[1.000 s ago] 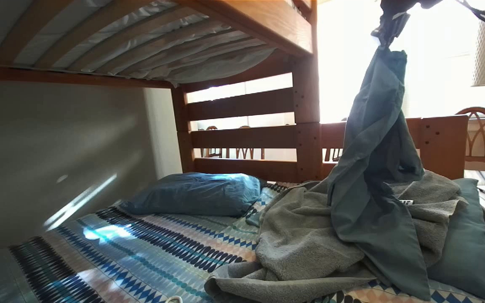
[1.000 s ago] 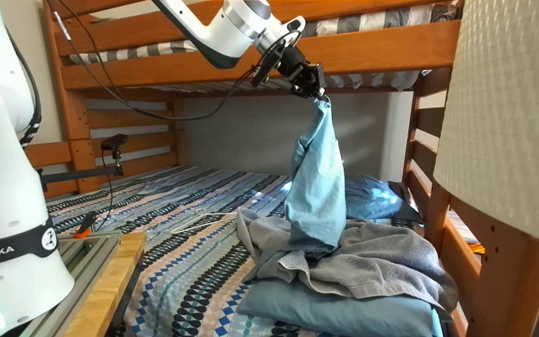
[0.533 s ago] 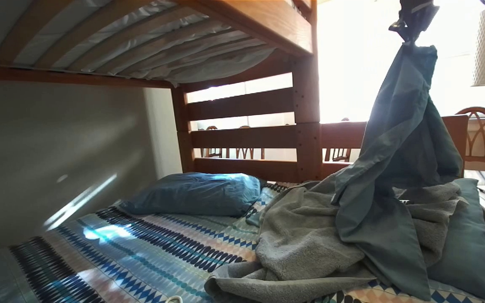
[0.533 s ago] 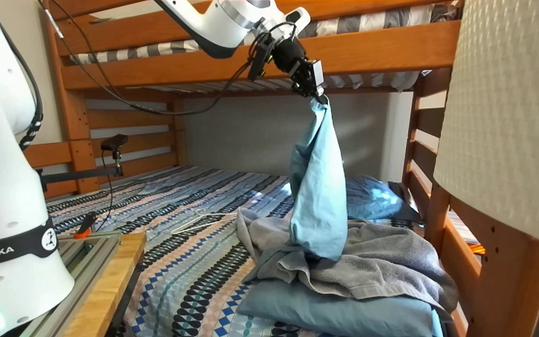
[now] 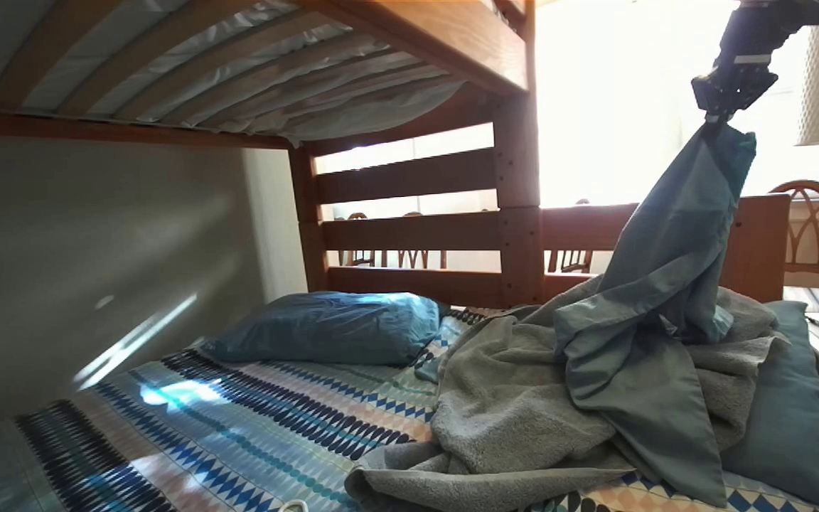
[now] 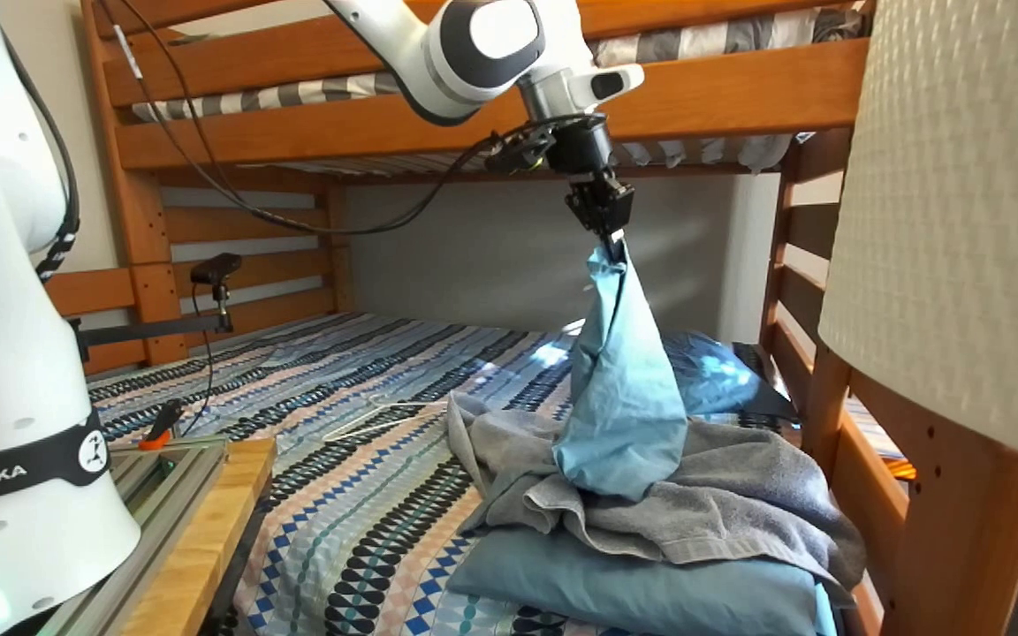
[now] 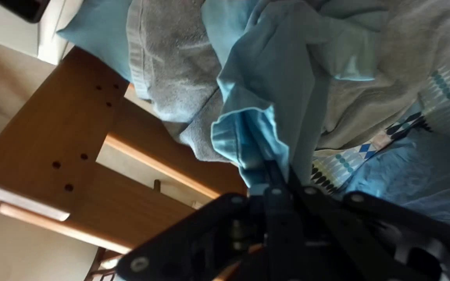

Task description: Unfold the blue pillowcase on the towel

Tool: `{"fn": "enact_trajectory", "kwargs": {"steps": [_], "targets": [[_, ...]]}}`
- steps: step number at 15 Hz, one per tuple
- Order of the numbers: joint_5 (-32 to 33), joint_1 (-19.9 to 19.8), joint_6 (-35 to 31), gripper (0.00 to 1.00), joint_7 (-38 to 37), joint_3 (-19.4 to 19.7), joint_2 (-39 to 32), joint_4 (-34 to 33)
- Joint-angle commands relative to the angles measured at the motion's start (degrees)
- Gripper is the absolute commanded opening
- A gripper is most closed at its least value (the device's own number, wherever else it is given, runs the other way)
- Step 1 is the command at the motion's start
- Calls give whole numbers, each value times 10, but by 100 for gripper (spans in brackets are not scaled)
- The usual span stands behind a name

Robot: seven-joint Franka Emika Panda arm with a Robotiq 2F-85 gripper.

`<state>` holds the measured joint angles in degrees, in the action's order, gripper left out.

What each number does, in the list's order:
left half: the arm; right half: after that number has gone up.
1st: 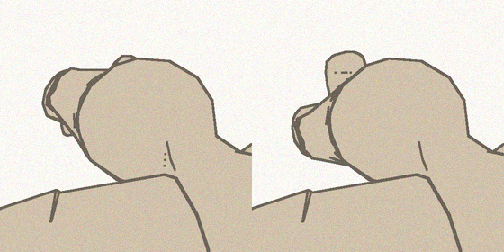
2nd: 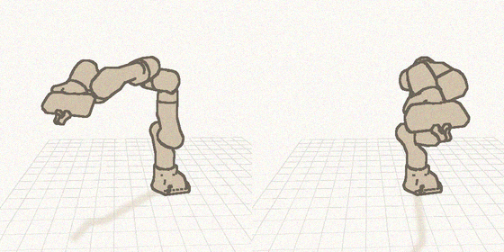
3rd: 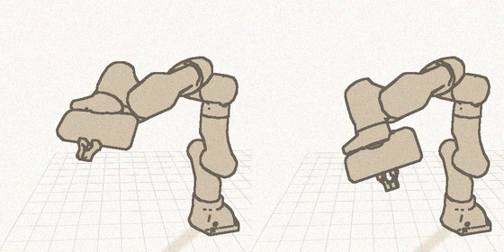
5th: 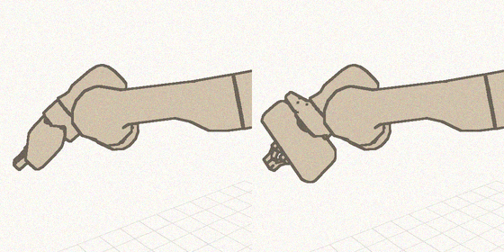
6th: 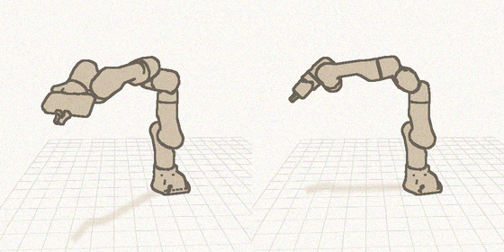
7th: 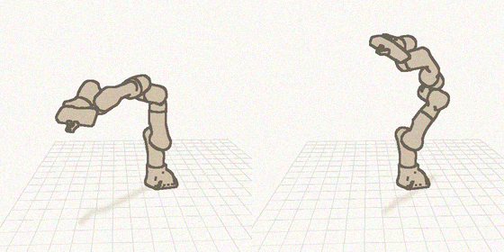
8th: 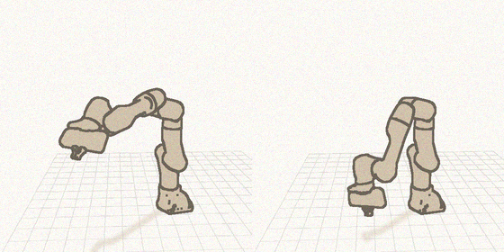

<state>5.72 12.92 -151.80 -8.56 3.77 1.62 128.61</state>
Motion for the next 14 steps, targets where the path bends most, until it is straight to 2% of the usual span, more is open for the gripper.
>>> {"fn": "enact_trajectory", "kwargs": {"steps": [1, 4, 8, 9, 10, 14], "targets": [[-150, -41, 64, 0, 73, -16, 25, 9], [-164, -76, 102, 0, 38, -13, 38, 8], [-169, -114, 123, 0, 11, -6, 57, 16], [-171, -120, 121, 26, 5, -6, 59, 18], [-172, -124, 118, 27, 2, -7, 59, 18], [-160, -129, 113, 54, -18, -13, 61, 16]]}}
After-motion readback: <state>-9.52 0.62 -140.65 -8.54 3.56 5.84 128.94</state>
